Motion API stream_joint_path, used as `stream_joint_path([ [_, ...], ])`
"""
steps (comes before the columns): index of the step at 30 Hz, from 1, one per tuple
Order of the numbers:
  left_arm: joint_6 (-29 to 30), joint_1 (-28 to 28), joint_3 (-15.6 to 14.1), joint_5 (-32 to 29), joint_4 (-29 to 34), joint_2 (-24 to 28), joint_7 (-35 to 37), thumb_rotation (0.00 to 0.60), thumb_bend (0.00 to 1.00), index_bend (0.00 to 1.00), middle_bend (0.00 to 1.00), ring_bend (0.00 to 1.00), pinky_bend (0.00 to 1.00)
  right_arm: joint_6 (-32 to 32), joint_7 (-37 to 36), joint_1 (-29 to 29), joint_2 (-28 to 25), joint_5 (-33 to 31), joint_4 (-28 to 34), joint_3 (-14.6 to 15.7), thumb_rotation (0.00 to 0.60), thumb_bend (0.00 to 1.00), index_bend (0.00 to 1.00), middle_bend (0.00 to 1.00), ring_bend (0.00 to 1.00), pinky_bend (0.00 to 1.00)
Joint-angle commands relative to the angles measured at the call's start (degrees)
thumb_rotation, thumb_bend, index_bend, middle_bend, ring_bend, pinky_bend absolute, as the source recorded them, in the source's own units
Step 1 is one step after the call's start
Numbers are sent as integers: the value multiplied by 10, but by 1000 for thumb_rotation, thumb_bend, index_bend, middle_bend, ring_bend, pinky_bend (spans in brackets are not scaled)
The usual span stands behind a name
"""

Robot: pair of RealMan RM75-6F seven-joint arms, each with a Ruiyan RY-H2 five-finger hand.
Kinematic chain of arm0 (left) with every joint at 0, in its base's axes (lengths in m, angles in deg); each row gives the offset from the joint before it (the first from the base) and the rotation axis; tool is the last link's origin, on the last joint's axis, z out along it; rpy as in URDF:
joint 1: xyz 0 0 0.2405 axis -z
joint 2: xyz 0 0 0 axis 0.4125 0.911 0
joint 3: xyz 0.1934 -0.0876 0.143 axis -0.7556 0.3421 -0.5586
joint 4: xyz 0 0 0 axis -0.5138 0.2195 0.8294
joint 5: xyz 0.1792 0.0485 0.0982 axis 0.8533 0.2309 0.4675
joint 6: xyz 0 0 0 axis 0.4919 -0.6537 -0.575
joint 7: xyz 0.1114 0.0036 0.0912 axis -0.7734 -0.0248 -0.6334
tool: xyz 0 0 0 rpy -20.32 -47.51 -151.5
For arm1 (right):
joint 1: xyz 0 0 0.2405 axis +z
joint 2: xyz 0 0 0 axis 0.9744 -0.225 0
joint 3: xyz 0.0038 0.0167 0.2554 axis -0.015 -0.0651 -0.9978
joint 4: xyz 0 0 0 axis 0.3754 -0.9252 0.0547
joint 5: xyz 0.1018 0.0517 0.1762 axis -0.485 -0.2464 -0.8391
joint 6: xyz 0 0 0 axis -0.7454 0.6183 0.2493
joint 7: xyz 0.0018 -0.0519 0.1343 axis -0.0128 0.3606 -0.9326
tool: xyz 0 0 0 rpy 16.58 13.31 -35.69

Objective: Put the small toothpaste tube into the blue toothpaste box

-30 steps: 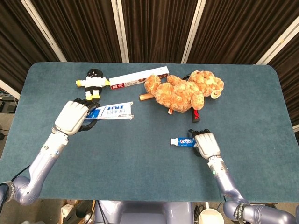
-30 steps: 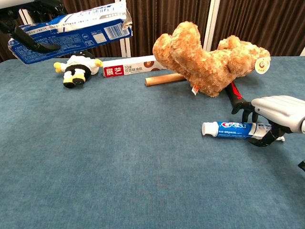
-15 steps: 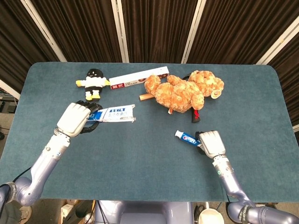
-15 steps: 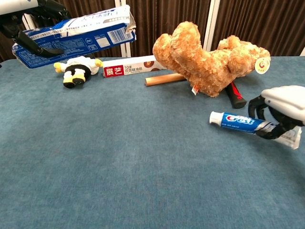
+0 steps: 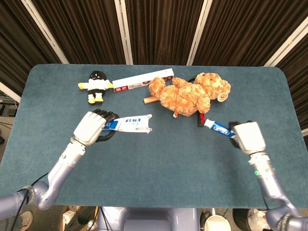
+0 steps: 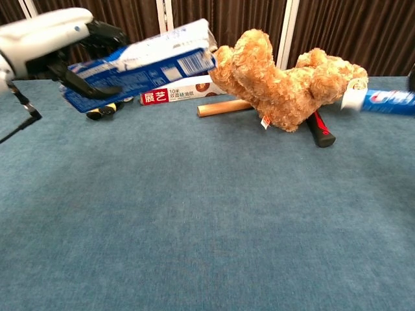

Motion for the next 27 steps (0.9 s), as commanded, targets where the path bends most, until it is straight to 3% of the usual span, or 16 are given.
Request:
stream_joint_path([
  [1, 14, 23, 8, 21, -69, -69, 37, 600, 444, 375, 510, 467, 443, 7, -26, -6, -79, 13, 35, -17, 600, 360, 707, 743, 729, 593],
  [7, 18, 52, 25, 24, -147, -143, 75, 600, 444, 365, 501, 461, 443, 11, -48, -5, -148, 41, 69, -27, 600, 360, 707, 743, 729, 593],
  [17, 54, 98, 47, 42, -273, -255, 145, 600, 444, 355, 490, 454, 443, 18, -38, 0, -202, 74, 123, -36, 600, 360, 708, 742, 728, 593],
  [27, 50, 120, 74, 19, -300, -280, 151, 600, 444, 352, 488, 453, 443, 24, -32, 1, -228, 86, 149, -42, 600, 360, 707, 742, 729, 593],
])
